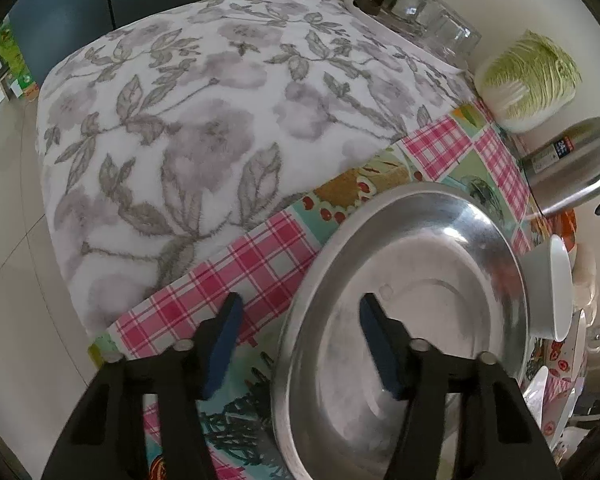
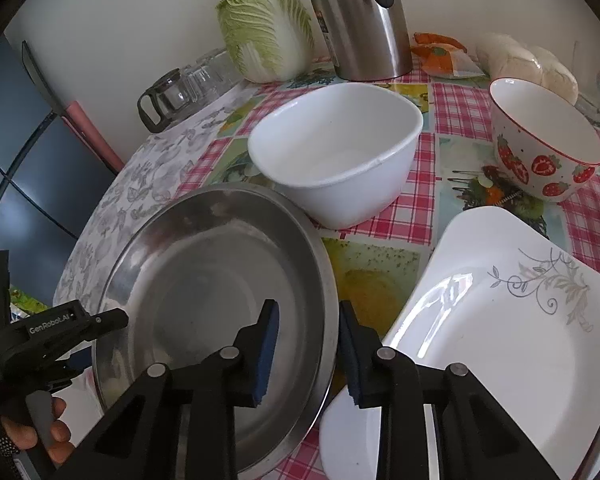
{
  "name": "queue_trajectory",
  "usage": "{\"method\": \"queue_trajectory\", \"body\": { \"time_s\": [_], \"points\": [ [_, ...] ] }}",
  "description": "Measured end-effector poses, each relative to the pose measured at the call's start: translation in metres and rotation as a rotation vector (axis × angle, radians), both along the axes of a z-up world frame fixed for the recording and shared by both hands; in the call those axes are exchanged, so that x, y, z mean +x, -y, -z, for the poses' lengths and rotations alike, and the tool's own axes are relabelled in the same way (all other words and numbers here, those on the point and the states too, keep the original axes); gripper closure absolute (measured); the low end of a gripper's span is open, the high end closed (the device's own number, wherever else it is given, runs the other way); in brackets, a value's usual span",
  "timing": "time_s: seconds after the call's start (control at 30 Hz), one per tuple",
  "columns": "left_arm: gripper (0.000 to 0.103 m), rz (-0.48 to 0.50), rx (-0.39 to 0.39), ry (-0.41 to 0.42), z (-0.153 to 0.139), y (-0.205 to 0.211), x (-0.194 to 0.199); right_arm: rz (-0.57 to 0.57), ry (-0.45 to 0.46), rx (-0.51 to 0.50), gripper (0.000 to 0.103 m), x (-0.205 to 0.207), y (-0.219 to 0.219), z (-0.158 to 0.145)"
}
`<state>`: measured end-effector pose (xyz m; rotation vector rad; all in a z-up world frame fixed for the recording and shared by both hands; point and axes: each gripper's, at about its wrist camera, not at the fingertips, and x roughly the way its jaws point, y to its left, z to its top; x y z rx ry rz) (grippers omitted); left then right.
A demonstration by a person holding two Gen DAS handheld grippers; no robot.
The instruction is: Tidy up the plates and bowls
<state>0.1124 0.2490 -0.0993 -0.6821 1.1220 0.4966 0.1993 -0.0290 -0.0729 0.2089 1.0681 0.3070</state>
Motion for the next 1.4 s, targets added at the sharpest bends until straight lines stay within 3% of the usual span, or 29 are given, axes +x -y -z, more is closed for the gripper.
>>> {"method": "queue_trajectory", "body": {
  "time_s": [0.1, 0.2, 0.47, 0.9, 1.4],
  "points": [
    [0.073, -0.014, -0.005, 0.013, 0.001, -0.003, -0.001, 0.005, -0.003, 0.002, 0.079, -0.001, 0.002, 0.001],
    [0.078, -0.028, -0.027, 0.040, 0.002, -0.005, -0.005, 0.002, -0.014, -0.003, 0.088, -0.001, 0.003, 0.005],
    [0.079, -0.049, -0.036, 0.063, 0.002, -0.008, -0.009, -0.017, -0.016, -0.016, 0.089, -0.004, -0.001, 0.005],
    [0.079, -0.092, -0.051, 0.131, -0.018, -0.021, -0.025, -0.089, 0.084, -0.037, 0.088, -0.021, -0.017, -0.034],
    [0.079, -0.018, -0.045, 0.284, -0.070, 0.013, -0.031, -0.072, 0.179, -0.010, 0.087, -0.043, 0.024, -0.078]
  ]
}}
